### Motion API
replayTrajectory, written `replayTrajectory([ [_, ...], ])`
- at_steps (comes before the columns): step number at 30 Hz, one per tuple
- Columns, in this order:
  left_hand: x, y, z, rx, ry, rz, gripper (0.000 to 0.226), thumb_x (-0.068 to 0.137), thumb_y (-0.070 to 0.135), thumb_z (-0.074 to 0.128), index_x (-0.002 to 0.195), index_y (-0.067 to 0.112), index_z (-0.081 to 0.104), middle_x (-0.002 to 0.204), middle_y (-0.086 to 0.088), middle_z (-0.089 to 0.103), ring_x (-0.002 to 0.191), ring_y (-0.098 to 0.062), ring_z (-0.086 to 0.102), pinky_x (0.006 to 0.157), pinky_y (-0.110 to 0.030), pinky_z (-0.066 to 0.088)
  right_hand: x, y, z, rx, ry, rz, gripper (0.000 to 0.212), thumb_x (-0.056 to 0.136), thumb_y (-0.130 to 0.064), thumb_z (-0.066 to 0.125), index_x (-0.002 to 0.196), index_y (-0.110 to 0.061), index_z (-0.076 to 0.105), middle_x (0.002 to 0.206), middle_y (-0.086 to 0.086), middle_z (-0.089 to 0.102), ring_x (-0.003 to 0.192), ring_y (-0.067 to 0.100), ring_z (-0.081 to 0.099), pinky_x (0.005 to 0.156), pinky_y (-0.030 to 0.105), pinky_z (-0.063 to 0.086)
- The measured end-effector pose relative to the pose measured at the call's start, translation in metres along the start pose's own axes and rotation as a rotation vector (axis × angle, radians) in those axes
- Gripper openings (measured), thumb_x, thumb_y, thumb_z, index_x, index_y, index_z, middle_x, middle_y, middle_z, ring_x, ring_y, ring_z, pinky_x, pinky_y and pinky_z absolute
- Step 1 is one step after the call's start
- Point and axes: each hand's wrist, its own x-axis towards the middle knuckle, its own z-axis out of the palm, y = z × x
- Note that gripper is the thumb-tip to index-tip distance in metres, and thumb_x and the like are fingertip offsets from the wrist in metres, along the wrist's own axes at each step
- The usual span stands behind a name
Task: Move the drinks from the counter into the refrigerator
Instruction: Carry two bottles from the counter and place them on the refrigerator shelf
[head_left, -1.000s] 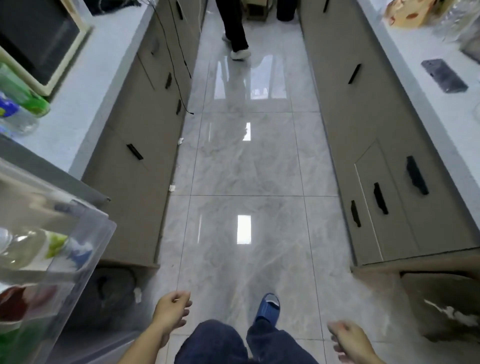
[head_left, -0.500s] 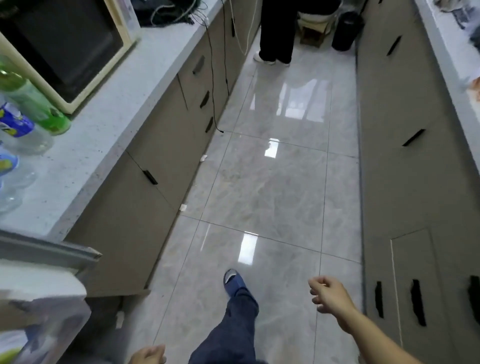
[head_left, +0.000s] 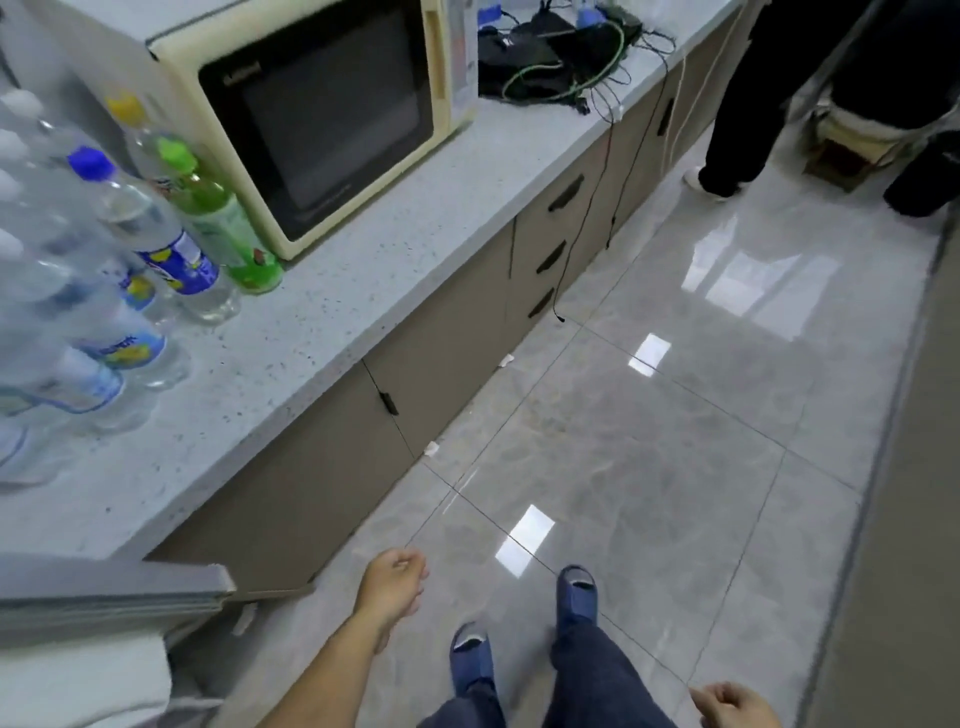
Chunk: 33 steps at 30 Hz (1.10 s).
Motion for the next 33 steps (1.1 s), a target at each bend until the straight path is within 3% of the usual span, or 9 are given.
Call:
replayTrajectory([
  [3,0.006,0.014,0.011,-0.089,0.056,-0.024,0.016,0.096,0.024,0.055,0.097,0.012,0.066,0.089,-0.006,0.069,0.067,-0.016,0.059,0.061,-0.026,0.052,0.047,-0.038,-0.017,-0.061,-0.051,-0.042,0.037,0.073,-0.011,0.08,0.044,-0.011,0.059,0.041,0.006,0.057,0.043,0.016,0.057,0.051,0.031,0.045],
  [9,-0.014,-0.001,0.025,-0.252,0.269,-0.207,0.02,0.098,0.023,0.053,0.102,0.009,0.066,0.072,-0.009,0.063,0.055,-0.019,0.05,0.052,-0.023,0.042,0.116,-0.182,-0.039,-0.148,-0.228,-0.181,0.031,0.081,-0.013,0.077,0.06,-0.001,0.058,0.049,0.018,0.06,0.051,0.031,0.059,0.058,0.034,0.046],
  [13,-0.039,-0.016,0.033,-0.321,0.371,-0.326,0.028,0.093,0.025,0.062,0.075,0.004,0.066,0.063,-0.01,0.062,0.053,-0.023,0.051,0.054,-0.029,0.044,0.126,-0.286,-0.024,-0.184,-0.388,-0.257,0.024,0.092,-0.019,0.067,0.075,-0.005,0.058,0.058,0.012,0.054,0.05,0.022,0.044,0.051,0.025,0.034],
  [16,-0.06,-0.02,0.037,-0.377,0.407,-0.348,0.015,0.095,0.02,0.062,0.086,0.01,0.067,0.081,-0.012,0.069,0.073,-0.025,0.065,0.073,-0.038,0.059,0.115,-0.345,0.003,-0.254,-0.48,-0.371,0.021,0.093,-0.017,0.065,0.078,-0.006,0.056,0.058,0.011,0.053,0.051,0.02,0.042,0.051,0.024,0.032],
  [18,-0.065,-0.022,0.037,-0.394,0.439,-0.353,0.01,0.096,0.014,0.061,0.092,0.007,0.067,0.087,-0.016,0.071,0.084,-0.025,0.067,0.089,-0.042,0.055,0.104,-0.375,0.026,-0.292,-0.538,-0.422,0.019,0.094,-0.014,0.063,0.078,-0.005,0.056,0.061,0.013,0.053,0.049,0.02,0.04,0.051,0.023,0.03],
  [22,-0.062,-0.009,0.025,-0.418,0.579,-0.383,0.029,0.09,0.019,0.069,0.062,0.013,0.065,0.068,-0.013,0.072,0.079,-0.027,0.071,0.084,-0.038,0.055,0.066,-0.426,0.075,-0.395,-0.627,-0.561,0.015,0.093,-0.01,0.062,0.079,-0.005,0.058,0.064,0.011,0.053,0.051,0.02,0.043,0.052,0.025,0.032],
  [24,-0.054,0.006,0.011,-0.51,0.599,-0.354,0.016,0.092,0.016,0.067,0.077,0.011,0.068,0.077,-0.013,0.074,0.077,-0.026,0.07,0.08,-0.037,0.056,0.039,-0.45,0.1,-0.432,-0.682,-0.665,0.012,0.092,-0.011,0.062,0.083,-0.003,0.062,0.065,0.009,0.057,0.055,0.022,0.049,0.053,0.027,0.037],
  [28,-0.03,0.055,-0.03,-0.772,0.738,-0.216,0.004,0.091,0.006,0.066,0.092,0.008,0.069,0.079,-0.014,0.072,0.061,-0.022,0.059,0.048,-0.025,0.045,-0.029,-0.5,0.146,-0.478,-0.781,-0.923,0.013,0.093,-0.024,0.064,0.088,-0.013,0.066,0.076,0.003,0.065,0.07,0.017,0.059,0.068,0.034,0.05],
  [33,-0.006,0.14,-0.115,-0.83,0.863,0.157,0.015,0.094,0.024,0.063,0.104,0.035,0.061,0.101,0.001,0.07,0.087,-0.017,0.069,0.069,-0.03,0.058,-0.139,-0.572,0.207,-0.356,-0.877,-1.272,0.017,0.089,-0.029,0.071,0.102,-0.026,0.062,0.09,-0.005,0.063,0.078,0.012,0.062,0.069,0.022,0.052],
])
